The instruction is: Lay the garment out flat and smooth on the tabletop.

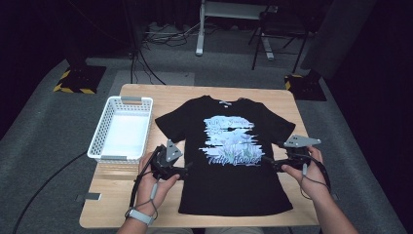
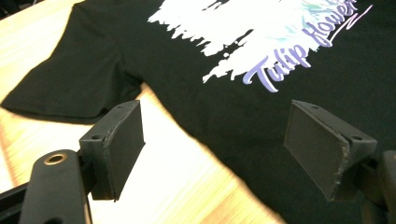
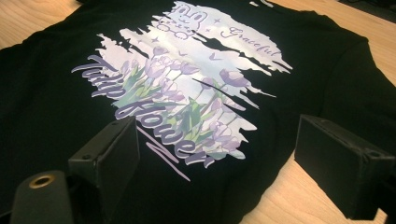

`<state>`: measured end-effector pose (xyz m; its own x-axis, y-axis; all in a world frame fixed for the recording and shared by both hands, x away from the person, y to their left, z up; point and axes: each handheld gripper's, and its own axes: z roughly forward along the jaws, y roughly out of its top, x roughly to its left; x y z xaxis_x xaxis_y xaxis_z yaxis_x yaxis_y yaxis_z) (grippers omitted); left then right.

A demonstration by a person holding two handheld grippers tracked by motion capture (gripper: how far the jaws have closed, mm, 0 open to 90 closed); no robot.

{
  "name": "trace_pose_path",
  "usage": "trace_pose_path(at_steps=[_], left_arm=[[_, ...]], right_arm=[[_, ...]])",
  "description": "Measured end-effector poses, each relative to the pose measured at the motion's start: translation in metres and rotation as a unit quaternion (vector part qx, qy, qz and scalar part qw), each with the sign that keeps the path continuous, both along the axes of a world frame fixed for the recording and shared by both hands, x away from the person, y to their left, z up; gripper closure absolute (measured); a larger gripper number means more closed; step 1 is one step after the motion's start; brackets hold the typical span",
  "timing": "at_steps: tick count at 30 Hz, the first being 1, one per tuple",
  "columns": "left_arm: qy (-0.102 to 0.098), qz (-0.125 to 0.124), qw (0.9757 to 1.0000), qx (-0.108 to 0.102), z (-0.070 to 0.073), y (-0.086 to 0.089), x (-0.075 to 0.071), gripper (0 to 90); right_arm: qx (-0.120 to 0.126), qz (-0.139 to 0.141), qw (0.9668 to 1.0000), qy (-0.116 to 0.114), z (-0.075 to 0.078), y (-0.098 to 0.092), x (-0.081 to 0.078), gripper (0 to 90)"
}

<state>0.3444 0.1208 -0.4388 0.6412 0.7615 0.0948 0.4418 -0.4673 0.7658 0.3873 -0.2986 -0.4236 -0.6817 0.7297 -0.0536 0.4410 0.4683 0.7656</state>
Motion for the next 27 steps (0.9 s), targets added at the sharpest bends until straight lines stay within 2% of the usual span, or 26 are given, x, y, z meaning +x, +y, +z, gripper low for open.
trace_pose_path(at_steps=[8, 13, 15, 27], left_arm=[[-0.008, 0.000, 1.0000, -0.001, 0.003, 0.012, -0.012, 19.3], [-0.012, -0.001, 0.9999, -0.011, 0.007, 0.024, -0.024, 19.2], [-0.013, -0.001, 0.9999, -0.008, 0.007, 0.028, -0.028, 19.1], [-0.006, 0.005, 1.0000, -0.001, -0.004, 0.048, -0.035, 17.1]], right_arm=[[0.013, 0.000, 0.9999, 0.002, 0.003, -0.009, -0.006, 13.0], [0.014, 0.002, 0.9999, 0.003, 0.003, -0.016, -0.013, 11.8], [0.013, 0.002, 0.9999, 0.003, 0.003, -0.018, -0.016, 11.6], [0.003, -0.009, 0.9999, 0.006, 0.000, -0.038, -0.028, 11.2]])
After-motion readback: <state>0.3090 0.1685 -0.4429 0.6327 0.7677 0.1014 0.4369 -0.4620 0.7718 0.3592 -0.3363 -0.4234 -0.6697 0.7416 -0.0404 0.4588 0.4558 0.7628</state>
